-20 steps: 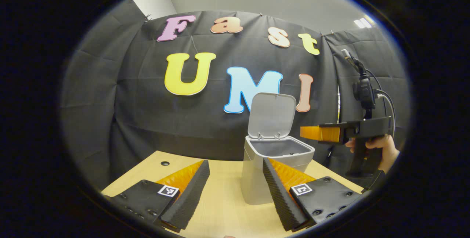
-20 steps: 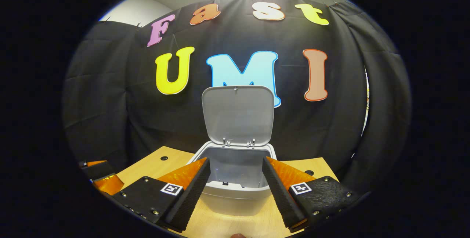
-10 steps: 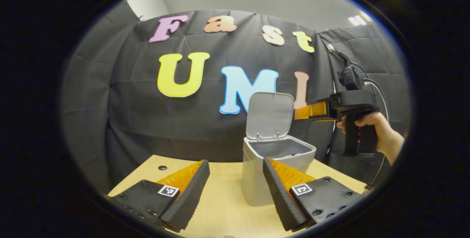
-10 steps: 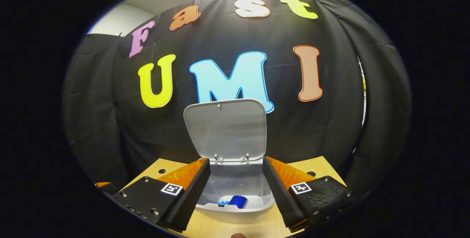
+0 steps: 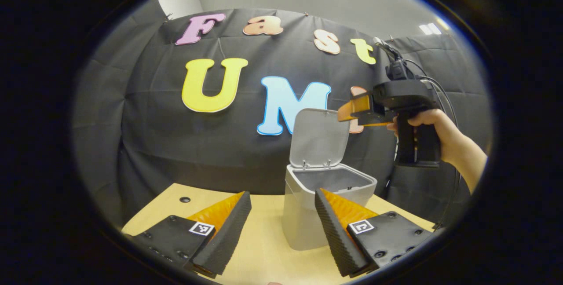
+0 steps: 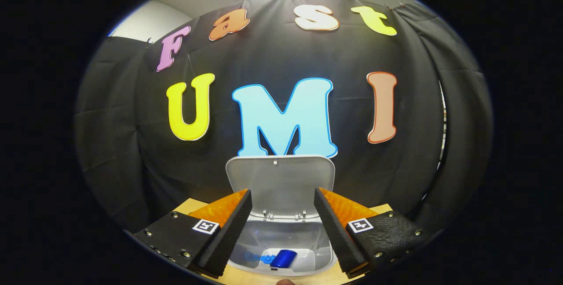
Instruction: Press the lid of the desktop garbage bin to open it, pick up the crumpled paper on the desktop and throw it into the bin, then pick up the pop can on the desktop and drop it into the bin, and finally close the garbage bin lid.
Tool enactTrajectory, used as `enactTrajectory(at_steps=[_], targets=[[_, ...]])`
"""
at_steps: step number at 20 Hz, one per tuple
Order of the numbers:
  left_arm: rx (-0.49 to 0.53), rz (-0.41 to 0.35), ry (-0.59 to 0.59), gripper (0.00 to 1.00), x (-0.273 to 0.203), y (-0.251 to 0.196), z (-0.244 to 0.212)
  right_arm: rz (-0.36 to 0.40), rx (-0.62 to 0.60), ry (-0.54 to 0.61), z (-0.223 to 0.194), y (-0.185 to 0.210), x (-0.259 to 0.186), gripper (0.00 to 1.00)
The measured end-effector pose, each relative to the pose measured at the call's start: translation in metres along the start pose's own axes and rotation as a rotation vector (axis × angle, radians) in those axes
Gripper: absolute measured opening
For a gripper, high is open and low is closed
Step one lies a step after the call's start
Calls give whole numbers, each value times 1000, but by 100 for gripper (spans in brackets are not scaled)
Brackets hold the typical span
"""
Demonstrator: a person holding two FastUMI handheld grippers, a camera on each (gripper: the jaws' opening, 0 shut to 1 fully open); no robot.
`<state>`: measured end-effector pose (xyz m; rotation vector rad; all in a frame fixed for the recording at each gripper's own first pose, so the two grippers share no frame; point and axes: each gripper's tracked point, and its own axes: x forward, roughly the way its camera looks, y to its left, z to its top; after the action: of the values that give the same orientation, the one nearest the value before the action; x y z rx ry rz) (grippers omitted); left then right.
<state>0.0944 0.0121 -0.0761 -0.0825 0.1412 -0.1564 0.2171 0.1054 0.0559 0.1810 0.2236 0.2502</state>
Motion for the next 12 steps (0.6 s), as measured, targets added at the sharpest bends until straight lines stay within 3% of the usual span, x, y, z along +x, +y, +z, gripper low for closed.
enactTrajectory(at_steps=[12], targets=[[-19,105,-1,95,-27,43,-5,-95,-46,-86,53,0,58,91]])
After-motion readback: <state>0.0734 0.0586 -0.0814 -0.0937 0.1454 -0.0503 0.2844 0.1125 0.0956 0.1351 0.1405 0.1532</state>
